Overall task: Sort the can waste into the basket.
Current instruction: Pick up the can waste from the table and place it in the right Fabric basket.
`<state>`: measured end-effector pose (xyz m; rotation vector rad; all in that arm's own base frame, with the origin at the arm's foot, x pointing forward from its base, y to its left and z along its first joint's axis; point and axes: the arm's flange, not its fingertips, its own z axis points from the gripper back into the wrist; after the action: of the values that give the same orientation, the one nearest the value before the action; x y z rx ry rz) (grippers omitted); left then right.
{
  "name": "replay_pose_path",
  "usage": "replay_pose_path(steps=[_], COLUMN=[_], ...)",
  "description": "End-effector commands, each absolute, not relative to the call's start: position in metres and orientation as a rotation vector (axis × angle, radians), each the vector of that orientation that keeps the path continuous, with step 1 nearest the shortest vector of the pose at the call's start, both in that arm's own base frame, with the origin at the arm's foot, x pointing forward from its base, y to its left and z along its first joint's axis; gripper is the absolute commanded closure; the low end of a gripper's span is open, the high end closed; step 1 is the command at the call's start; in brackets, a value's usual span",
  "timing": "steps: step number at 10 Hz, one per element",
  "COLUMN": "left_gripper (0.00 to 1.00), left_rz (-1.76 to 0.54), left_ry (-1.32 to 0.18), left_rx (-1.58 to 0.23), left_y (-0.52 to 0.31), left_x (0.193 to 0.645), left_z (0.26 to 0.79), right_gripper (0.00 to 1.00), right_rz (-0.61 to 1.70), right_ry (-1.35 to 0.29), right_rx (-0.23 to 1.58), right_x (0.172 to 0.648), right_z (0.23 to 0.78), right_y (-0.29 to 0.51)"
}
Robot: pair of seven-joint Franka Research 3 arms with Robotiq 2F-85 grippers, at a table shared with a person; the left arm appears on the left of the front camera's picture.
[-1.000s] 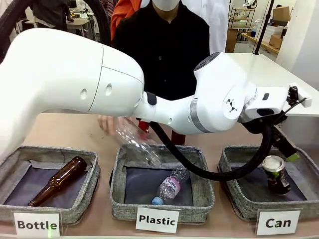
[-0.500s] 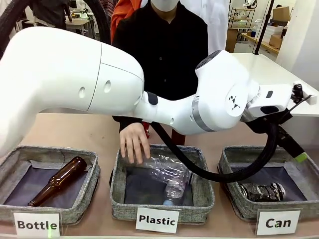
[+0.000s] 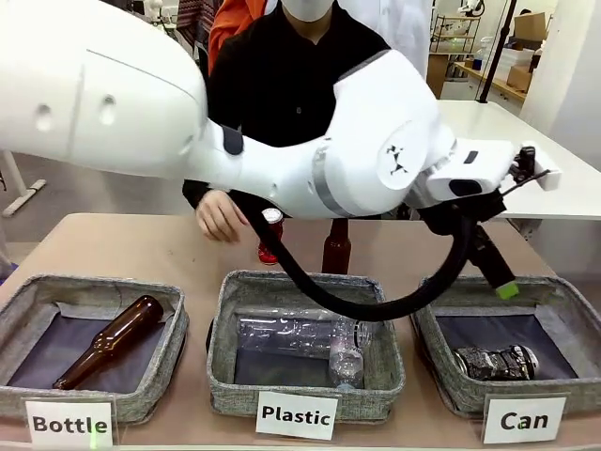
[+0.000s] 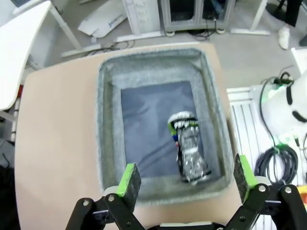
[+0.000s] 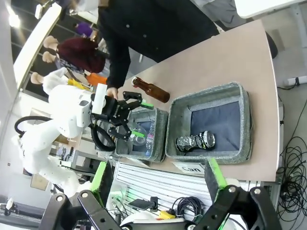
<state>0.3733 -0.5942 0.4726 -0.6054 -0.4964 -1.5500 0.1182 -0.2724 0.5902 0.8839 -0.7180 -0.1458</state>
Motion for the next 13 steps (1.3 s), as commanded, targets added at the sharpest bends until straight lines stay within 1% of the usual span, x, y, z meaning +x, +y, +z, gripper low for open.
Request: replay_pose_path(steps=[1,3,4,5,7,8,9,11,12,13], left_gripper=[0.00,0.00,0.00,0.00,0.00,0.00,0.00,0.00,0.00,0.00], left_rz=[-1.525,-1.490,-1.460,-1.397,-1.088,-1.021,-0.995,-0.968,-0.935,-0.877], left_ry=[-0.546,-0.601,-0.577,-0.527,-0.588,-0.612,-0.607,-0.552,-0.522,-0.528], left_rx=[-0.600,-0.650,-0.674,-0.742,-0.805,-0.800,-0.835,-1.011,-1.076,-1.139], left_y=[-0.580,-0.567,-0.547,-0.510,-0.428,-0.377,-0.316,-0.218,-0.172,-0.121], left_x=[0.364,0.368,0.370,0.373,0.370,0.366,0.361,0.348,0.349,0.350], left_z=[0.477,0.487,0.496,0.510,0.542,0.557,0.569,0.572,0.570,0.563], right_gripper=[0.00,0.00,0.00,0.00,0.00,0.00,0.00,0.00,0.00,0.00], right_rz=[-0.145,-0.117,-0.092,-0.017,0.092,0.131,0.168,0.206,0.216,0.220], right_ry=[-0.713,-0.680,-0.649,-0.605,-0.520,-0.496,-0.467,-0.388,-0.365,-0.329], right_rx=[0.857,0.841,0.833,0.835,0.840,0.872,0.959,1.065,1.115,1.201], right_x=[0.115,0.122,0.133,0.154,0.192,0.208,0.223,0.243,0.257,0.271], right_z=[0.590,0.590,0.589,0.586,0.573,0.567,0.561,0.544,0.537,0.529], right_y=[-0.266,-0.255,-0.240,-0.212,-0.153,-0.128,-0.105,-0.069,-0.050,-0.031])
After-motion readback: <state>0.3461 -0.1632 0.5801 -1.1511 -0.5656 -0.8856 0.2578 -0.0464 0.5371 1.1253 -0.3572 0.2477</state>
